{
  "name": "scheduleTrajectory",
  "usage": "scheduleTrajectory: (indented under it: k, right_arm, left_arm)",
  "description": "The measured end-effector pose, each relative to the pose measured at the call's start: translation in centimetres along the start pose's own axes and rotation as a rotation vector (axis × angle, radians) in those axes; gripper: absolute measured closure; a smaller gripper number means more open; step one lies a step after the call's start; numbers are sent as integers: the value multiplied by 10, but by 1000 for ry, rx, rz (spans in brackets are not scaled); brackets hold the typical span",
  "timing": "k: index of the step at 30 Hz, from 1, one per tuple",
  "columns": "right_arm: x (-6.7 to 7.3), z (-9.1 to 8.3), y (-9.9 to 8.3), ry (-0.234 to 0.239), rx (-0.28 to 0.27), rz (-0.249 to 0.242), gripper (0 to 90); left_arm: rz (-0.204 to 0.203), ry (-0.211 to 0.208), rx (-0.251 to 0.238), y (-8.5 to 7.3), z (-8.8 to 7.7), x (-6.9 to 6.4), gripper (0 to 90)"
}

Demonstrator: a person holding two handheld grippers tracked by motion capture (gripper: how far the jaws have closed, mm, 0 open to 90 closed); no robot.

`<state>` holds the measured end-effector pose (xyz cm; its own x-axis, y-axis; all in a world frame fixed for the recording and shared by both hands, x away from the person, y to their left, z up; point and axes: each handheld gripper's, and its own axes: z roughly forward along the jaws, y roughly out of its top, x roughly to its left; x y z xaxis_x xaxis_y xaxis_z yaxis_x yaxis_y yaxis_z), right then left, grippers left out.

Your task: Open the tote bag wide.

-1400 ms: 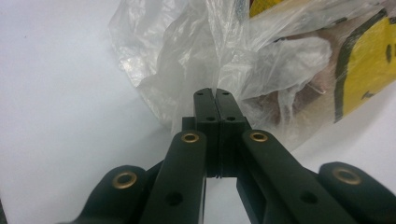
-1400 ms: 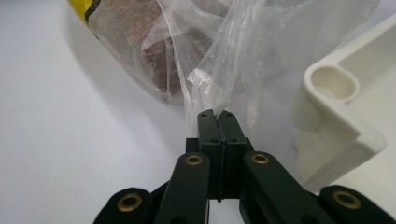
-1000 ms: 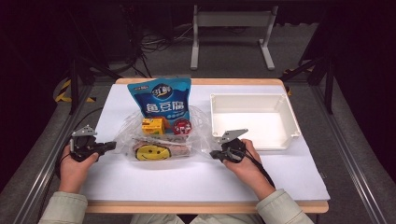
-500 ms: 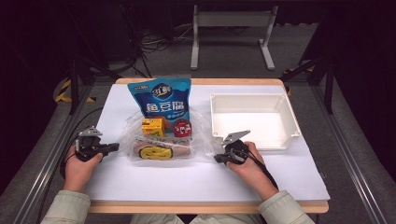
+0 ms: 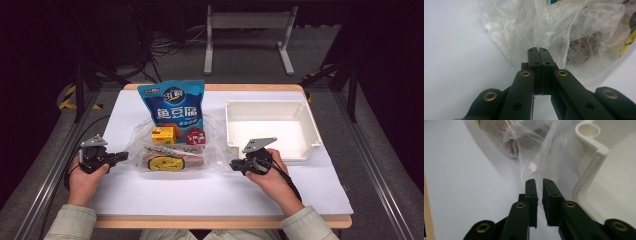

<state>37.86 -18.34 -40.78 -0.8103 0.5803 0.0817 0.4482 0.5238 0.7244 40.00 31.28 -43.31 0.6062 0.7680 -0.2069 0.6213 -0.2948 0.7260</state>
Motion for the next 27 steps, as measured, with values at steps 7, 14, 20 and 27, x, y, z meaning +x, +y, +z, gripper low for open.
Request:
scheduleTrajectory:
  k: [7,14,20,27]
  right_arm:
    - [8,-17,17,-3,-123,-49,660]
    - [14,-16,41,13,-175,-102,601]
    - [17,-4,64,42,-191,-131,574]
    - [16,13,86,78,-200,-142,566]
  left_arm:
    - [4,-8,-16,1,-1,-2,897]
    - [8,-9,-25,2,-3,-3,896]
    - [9,-14,-31,2,-4,-3,893]
    - [11,-18,-37,2,-4,-3,892]
